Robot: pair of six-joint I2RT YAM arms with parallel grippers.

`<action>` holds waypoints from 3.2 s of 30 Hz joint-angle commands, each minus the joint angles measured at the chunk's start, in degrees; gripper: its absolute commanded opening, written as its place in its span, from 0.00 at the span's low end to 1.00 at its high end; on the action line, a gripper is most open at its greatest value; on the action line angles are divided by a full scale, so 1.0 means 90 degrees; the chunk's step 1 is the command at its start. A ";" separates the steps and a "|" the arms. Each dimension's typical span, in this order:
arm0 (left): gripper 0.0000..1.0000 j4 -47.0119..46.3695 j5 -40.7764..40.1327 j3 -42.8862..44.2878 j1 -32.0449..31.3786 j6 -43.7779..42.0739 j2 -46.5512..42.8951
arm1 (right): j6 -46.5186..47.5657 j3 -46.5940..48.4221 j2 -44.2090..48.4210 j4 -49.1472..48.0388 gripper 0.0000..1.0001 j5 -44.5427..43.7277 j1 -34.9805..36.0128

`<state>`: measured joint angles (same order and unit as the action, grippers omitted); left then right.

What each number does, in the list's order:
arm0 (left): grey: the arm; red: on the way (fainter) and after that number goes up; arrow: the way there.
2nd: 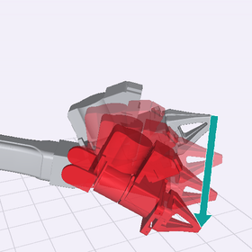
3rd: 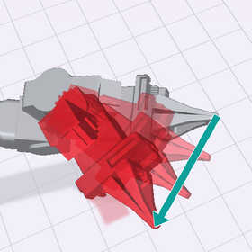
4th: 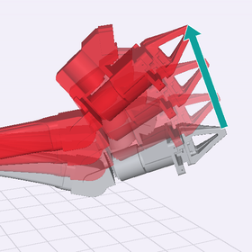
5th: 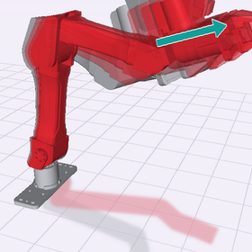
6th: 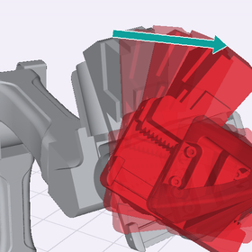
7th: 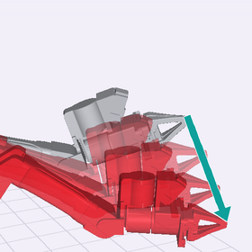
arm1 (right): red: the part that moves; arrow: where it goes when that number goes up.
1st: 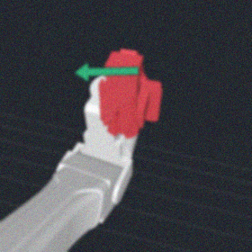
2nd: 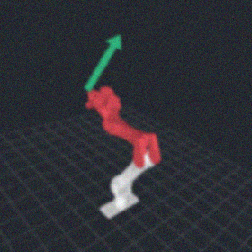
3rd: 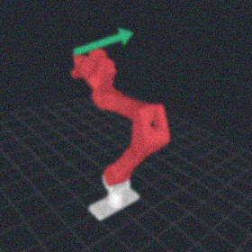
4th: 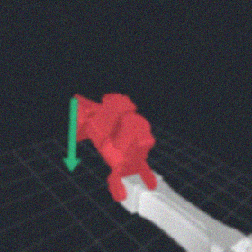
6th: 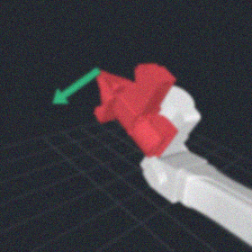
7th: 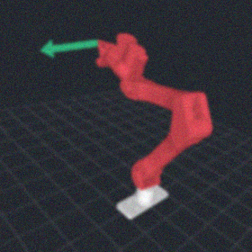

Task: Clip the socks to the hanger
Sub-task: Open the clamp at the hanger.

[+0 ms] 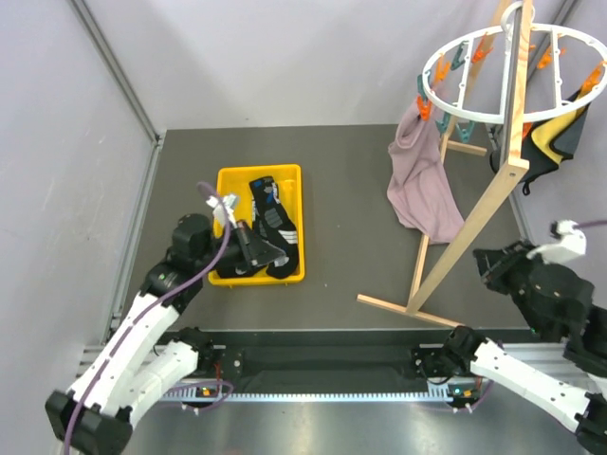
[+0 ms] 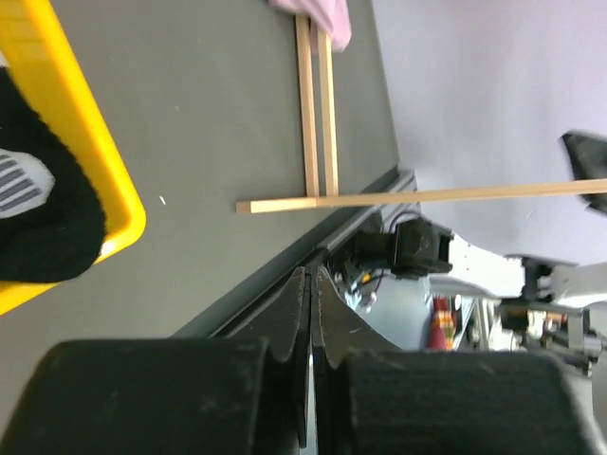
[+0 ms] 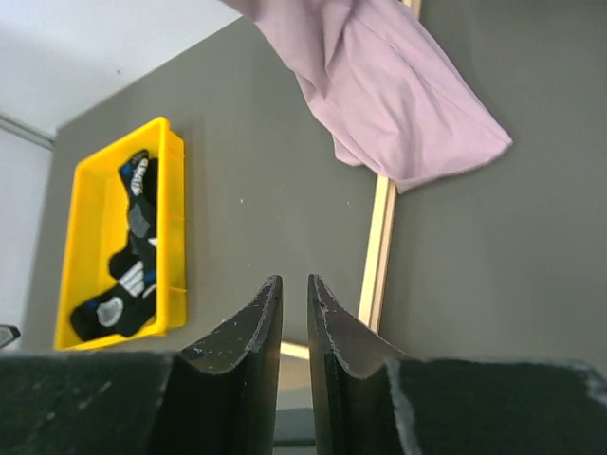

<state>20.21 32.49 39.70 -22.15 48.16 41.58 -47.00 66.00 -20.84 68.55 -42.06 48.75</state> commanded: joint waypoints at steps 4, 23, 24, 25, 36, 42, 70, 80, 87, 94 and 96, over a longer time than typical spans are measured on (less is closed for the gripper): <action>0.00 -0.0809 -0.0572 0.0969 -0.0780 -0.0215 0.1150 | 0.1423 -0.0009 -0.0039 -0.1338 0.28 -0.0267 0.0120; 0.16 -0.2196 -0.2340 0.3644 -0.3417 -0.0039 0.5261 | 0.4568 0.0706 -0.1258 -0.2616 0.82 -0.4151 0.0754; 0.17 -0.2196 -0.2360 0.3906 -0.3447 -0.0019 0.5408 | 0.4655 0.0607 -0.1326 -0.2849 0.82 -0.4647 0.0900; 0.20 -0.2196 -0.2370 0.4015 -0.3466 -0.0019 0.5641 | 0.4695 0.0519 -0.1298 -0.3364 0.81 -0.4739 0.0930; 0.43 -0.2275 -0.2438 0.4728 -0.3476 -0.0380 0.6200 | 0.5695 -0.0382 -0.2076 -0.5944 0.79 -0.2448 -0.1918; 0.52 -0.1953 -0.2253 0.4905 -0.3281 -0.0703 0.6210 | 0.3778 -0.0350 -0.2909 -0.4911 0.79 0.2346 -0.6342; 0.65 -0.5337 -0.0475 0.4788 -0.2519 -0.0293 0.6434 | 0.3728 -0.0574 -0.2520 -0.4140 1.00 0.5319 -0.6755; 0.63 -0.6951 -0.1198 0.4895 -0.2724 -0.0839 0.6698 | 0.3962 0.0098 -0.2470 -0.4940 0.99 0.6673 -0.6784; 0.61 -0.6728 -0.1344 0.4798 -0.2812 -0.1113 0.6562 | 0.4275 0.0499 -0.2889 -0.5312 0.83 0.7007 -0.6784; 0.61 -0.6124 -0.1667 0.4134 -0.2812 -0.1620 0.6025 | 0.4558 0.0723 -0.3133 -0.5878 0.76 0.7486 -0.6774; 0.61 -0.5908 -0.1657 0.4046 -0.2812 -0.1757 0.5830 | 0.4675 0.0859 -0.3211 -0.5947 0.75 0.7700 -0.6765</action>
<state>-33.80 18.55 77.03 -47.46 36.01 99.18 -7.42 70.00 -49.30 20.27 23.73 -11.51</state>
